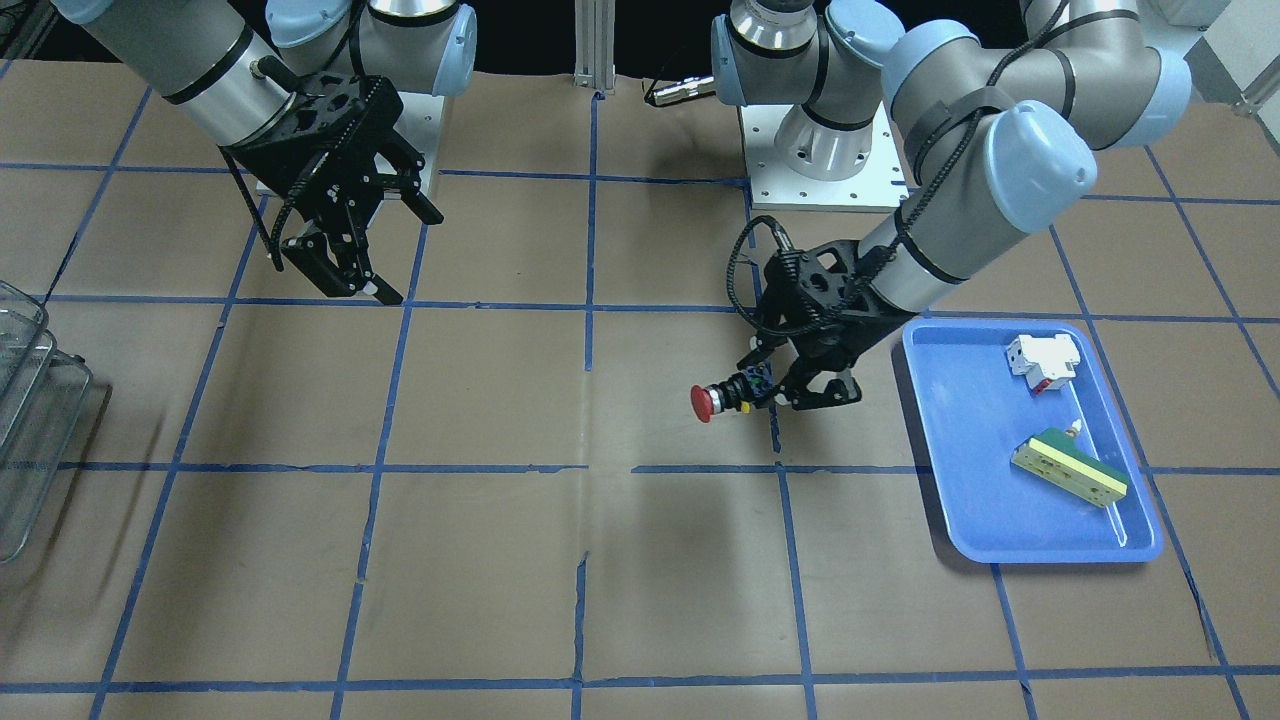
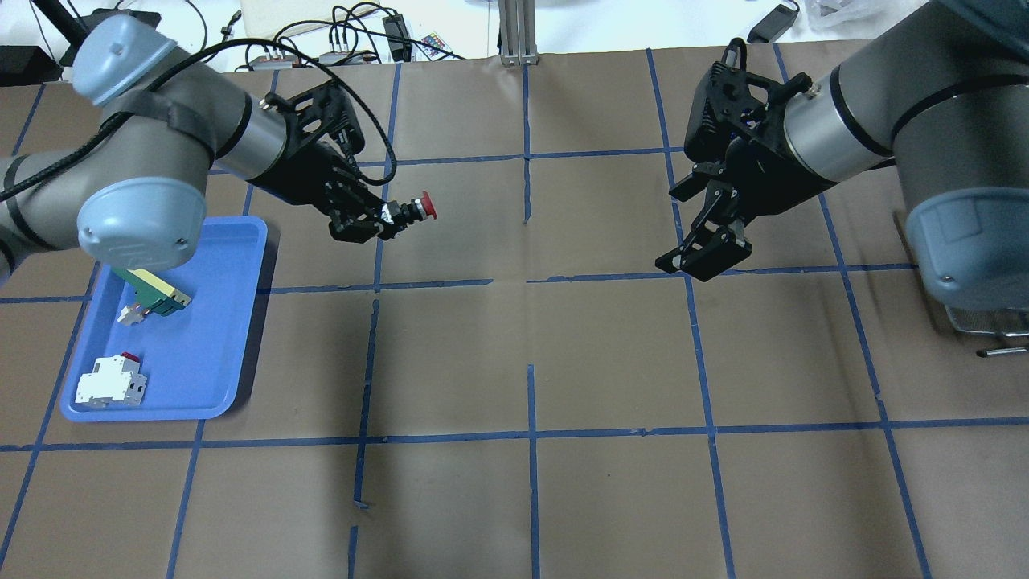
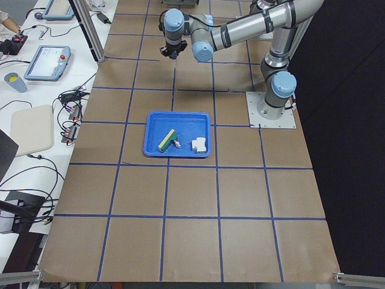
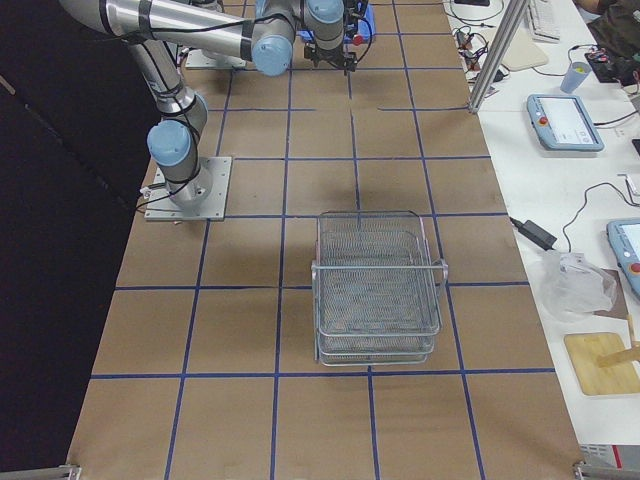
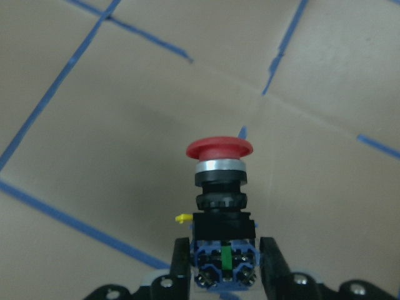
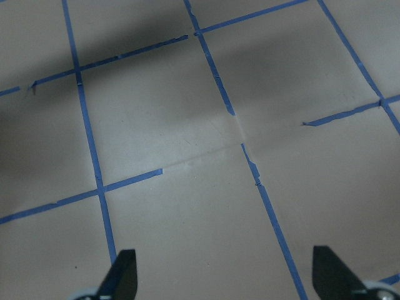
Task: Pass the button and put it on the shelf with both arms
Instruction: 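Carry the button toward the right gripper while the right gripper approaches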
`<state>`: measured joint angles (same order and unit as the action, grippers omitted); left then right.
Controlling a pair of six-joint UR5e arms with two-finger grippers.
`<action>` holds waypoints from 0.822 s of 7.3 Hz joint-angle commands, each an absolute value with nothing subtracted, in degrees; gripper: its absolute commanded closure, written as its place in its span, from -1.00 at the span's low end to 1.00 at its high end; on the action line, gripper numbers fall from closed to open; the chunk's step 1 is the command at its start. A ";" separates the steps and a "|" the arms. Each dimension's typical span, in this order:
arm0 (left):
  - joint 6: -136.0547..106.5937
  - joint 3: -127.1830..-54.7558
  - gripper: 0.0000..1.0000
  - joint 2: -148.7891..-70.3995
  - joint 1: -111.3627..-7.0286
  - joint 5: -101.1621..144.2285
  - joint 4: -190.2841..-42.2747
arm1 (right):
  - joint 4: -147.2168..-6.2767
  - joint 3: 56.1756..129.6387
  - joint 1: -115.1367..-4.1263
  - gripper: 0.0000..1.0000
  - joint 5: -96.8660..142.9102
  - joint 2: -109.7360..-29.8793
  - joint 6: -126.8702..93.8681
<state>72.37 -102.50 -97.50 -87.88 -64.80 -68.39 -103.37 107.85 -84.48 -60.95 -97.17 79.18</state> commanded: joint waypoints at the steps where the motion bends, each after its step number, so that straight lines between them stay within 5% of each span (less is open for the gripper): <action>1: 71.55 -100.11 1.00 -97.65 -94.72 -64.60 -69.78 | -99.96 108.36 -80.27 -1.00 -52.98 -97.03 83.32; 6: 67.33 -100.28 1.00 -99.31 -100.98 -64.60 -62.09 | -98.53 108.45 -78.92 -1.00 -41.15 -89.74 86.46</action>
